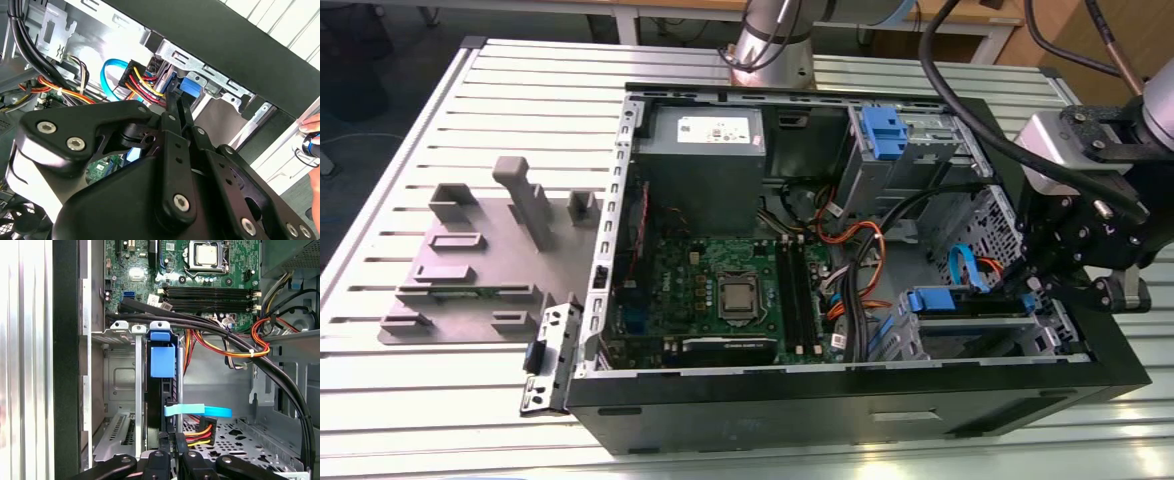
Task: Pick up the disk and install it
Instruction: 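Insert the second disk wire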
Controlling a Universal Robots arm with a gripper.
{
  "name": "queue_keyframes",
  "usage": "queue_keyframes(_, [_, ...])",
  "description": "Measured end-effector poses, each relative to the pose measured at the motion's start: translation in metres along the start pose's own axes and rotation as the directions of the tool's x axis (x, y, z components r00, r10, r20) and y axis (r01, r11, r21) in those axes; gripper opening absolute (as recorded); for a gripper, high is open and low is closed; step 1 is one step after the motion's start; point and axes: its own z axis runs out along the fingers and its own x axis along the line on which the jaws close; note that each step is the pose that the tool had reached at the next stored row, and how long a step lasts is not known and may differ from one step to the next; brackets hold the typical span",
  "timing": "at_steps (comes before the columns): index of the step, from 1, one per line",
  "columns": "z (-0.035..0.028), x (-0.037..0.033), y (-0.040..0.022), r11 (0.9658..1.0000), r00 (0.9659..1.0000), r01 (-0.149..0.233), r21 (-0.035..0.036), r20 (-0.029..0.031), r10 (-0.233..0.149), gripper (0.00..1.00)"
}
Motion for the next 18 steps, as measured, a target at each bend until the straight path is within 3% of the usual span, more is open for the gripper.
queue_keyframes(18, [0.0003, -0.0010, 0.0040, 1.0000, 1.0000, 0.001, 0.0010, 0.0000, -0.001, 0.16])
